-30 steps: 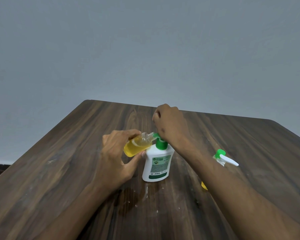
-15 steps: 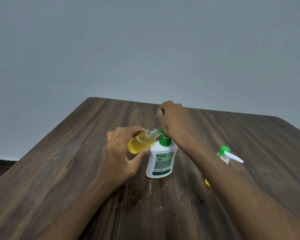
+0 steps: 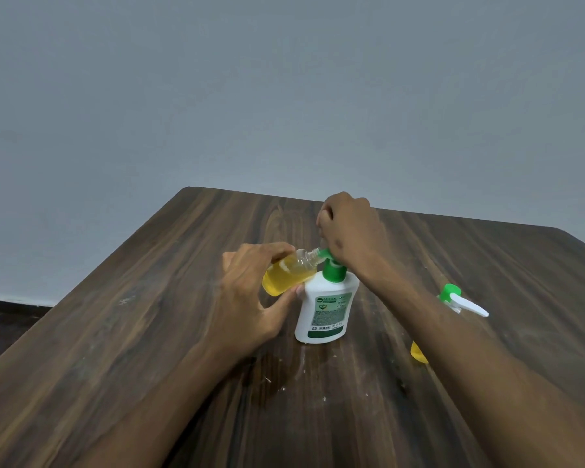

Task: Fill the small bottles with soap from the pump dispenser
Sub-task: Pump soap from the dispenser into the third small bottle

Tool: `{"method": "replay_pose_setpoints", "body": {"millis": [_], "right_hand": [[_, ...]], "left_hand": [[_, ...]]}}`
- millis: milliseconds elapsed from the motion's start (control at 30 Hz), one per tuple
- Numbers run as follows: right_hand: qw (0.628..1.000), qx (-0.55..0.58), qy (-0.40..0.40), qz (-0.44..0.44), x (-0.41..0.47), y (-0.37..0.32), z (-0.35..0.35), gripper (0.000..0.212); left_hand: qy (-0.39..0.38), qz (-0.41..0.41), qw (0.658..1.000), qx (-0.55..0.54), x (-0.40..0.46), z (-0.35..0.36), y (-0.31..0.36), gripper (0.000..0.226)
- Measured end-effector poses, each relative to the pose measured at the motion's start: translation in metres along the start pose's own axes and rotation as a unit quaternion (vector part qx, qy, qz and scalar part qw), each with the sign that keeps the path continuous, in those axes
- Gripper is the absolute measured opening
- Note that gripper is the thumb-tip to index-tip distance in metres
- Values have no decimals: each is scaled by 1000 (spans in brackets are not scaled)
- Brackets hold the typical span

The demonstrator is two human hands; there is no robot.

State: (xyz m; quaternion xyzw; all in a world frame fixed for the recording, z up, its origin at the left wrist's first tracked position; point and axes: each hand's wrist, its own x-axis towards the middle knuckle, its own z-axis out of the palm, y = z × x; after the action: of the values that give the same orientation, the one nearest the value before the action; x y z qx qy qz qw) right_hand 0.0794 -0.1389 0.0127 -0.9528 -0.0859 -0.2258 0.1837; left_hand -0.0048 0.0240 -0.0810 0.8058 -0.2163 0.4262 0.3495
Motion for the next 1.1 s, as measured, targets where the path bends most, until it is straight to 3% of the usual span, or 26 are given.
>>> {"method": "replay_pose_setpoints", "body": {"millis": [933, 1100], "right_hand": [[1000, 24, -6, 12, -5, -1, 0, 28], [999, 15, 33, -18, -1, -2, -12, 29]], "left_hand": [[-1, 1, 1000, 1, 0, 0, 0, 42], [4, -27, 1000, -5, -2, 1, 0, 48]]}}
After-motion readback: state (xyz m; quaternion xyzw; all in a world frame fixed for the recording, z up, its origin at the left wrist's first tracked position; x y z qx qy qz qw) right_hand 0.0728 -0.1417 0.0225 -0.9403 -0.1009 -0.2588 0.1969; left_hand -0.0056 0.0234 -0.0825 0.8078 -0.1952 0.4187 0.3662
